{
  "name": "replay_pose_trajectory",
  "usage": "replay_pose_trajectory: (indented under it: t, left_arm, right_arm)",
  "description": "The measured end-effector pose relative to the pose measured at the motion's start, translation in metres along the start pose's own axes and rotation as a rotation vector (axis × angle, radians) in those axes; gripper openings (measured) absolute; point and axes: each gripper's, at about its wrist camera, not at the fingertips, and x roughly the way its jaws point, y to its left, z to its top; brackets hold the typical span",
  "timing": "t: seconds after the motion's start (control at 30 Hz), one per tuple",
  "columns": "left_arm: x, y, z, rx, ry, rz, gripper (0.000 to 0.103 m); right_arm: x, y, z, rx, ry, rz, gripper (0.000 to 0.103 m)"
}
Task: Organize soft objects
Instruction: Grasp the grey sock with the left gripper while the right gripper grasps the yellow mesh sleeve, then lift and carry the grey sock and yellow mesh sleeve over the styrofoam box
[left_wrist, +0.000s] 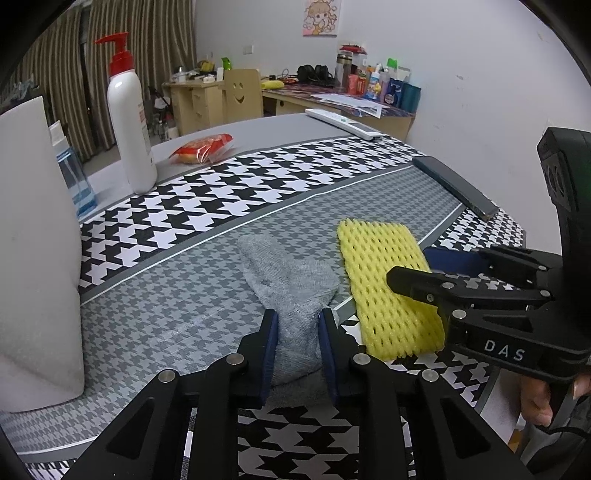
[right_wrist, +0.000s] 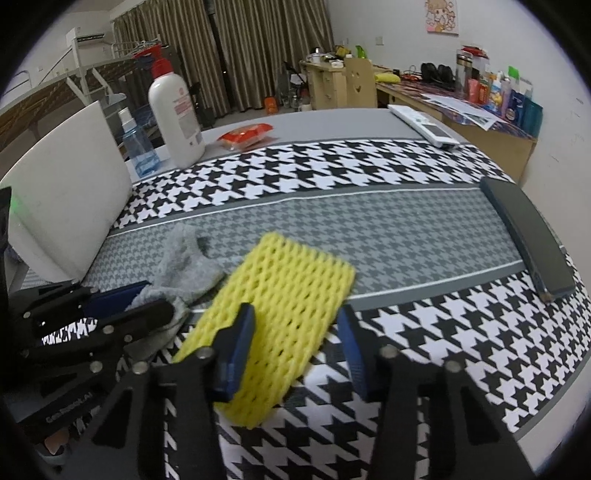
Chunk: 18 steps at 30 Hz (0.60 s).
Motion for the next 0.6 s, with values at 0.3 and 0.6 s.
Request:
replay_pose_trajectory:
  t: [0.3, 0.6]
  left_arm:
    - [0.000, 0.001, 0.000, -0.007, -0.001, -0.004, 0.022]
    - [-0.014, 0.003, 0.001, -0.012, -0.040, -0.004, 0.018]
  right_arm:
    - [0.000, 0.004, -0.001, 0.006, -0.002, 0.066, 0.018]
    - [-0.018, 0.003, 0.003, 0.012, -0.054, 0.064, 0.016]
